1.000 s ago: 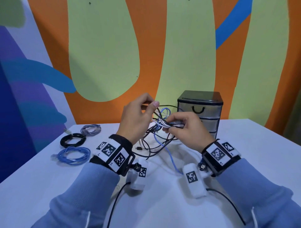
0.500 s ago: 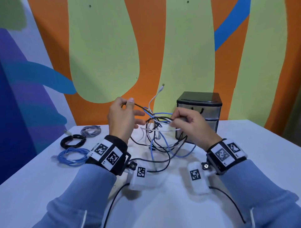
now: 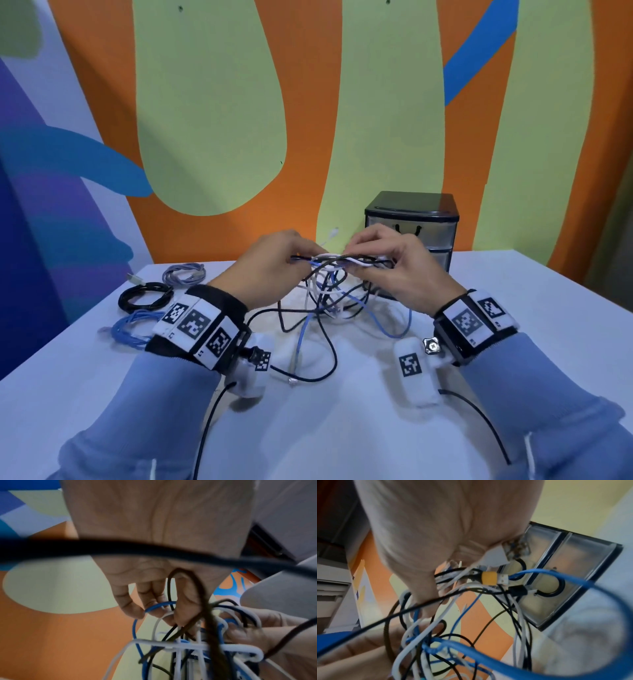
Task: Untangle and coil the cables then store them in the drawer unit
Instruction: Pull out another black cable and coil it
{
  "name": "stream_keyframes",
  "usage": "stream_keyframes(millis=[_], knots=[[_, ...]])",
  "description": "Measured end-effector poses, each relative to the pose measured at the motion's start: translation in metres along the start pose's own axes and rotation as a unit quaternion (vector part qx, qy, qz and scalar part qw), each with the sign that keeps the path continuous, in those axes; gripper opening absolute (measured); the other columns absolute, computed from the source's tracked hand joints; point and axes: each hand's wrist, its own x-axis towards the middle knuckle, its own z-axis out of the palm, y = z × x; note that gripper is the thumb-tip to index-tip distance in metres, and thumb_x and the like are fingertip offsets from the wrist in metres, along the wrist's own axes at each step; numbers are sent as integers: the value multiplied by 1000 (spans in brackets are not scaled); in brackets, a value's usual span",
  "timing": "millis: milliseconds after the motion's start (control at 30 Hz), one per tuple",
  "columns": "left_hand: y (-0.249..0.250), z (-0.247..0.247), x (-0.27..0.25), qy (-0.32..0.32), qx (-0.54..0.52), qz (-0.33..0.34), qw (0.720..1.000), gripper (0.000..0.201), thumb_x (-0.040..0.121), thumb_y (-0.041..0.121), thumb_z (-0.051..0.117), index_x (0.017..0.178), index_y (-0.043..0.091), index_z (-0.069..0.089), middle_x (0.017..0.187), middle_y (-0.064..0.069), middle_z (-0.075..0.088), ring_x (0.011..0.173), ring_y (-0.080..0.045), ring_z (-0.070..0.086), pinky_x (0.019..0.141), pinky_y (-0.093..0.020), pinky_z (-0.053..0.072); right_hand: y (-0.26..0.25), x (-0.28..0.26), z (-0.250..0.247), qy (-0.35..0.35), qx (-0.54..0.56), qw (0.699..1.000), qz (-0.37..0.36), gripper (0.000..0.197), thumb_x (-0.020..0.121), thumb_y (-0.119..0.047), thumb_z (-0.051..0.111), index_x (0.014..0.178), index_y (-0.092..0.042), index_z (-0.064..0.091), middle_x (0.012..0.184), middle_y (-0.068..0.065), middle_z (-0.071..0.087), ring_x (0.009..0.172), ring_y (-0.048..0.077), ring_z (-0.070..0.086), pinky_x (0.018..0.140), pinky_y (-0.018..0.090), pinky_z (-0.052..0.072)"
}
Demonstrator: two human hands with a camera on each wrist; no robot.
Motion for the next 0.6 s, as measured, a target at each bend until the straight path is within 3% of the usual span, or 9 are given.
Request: stream_keyframes(millis=[67,167,233,333,400,500,600], knots=[[2,-5,-4,-14,-94,-51,994,29,96,23,56,99,36,82,87,7,69,79,-16,59,74,-32,42,4,1,-1,31,-15,999,-19,24,89,0,79,96,-22,84,110,1,68,111,17,62,91,26,49],[7,-8,-7,-32,-197,-88,976,35,90,44,62,77,17,80,64,6,54,60,-13,45,66,-31,36,9,4,-1,71,-28,997,-30,39,85,13,74,85,-25,83,116,-2,66,120,21,58,97,35,47],[6,-3,-5,-23,-163,-67,984,35,99,41,70,70,22,74,60,11,52,57,-8,44,64,-28,37,9,3,0,78,-24,996,-27,47,79,23,66,78,-21,81,122,-3,66,123,19,55,99,35,44],[-2,5,1,7,-111,-26,993,22,102,36,69,84,25,74,73,-2,63,66,-15,48,65,-32,35,6,2,1,42,1,999,-22,56,67,29,47,69,-18,76,129,-4,67,129,17,55,103,39,44],[-7,8,5,85,-46,-14,995,21,105,35,64,87,26,70,86,0,65,77,-17,55,68,-32,38,4,2,2,-6,-7,1000,-13,55,67,30,45,68,-17,76,129,-7,70,131,13,55,106,37,42],[-5,7,7,242,33,10,970,18,106,37,59,94,26,65,106,4,51,101,-22,57,86,-42,46,-2,3,6,-107,-35,993,26,55,79,27,51,71,-21,78,131,-16,67,132,1,53,109,27,40],[1,5,6,301,-15,11,954,22,110,36,53,97,21,62,96,4,63,86,-23,64,81,-49,51,-11,0,9,-173,-44,982,59,36,86,4,62,74,-26,77,128,-15,65,128,0,55,107,21,40]])
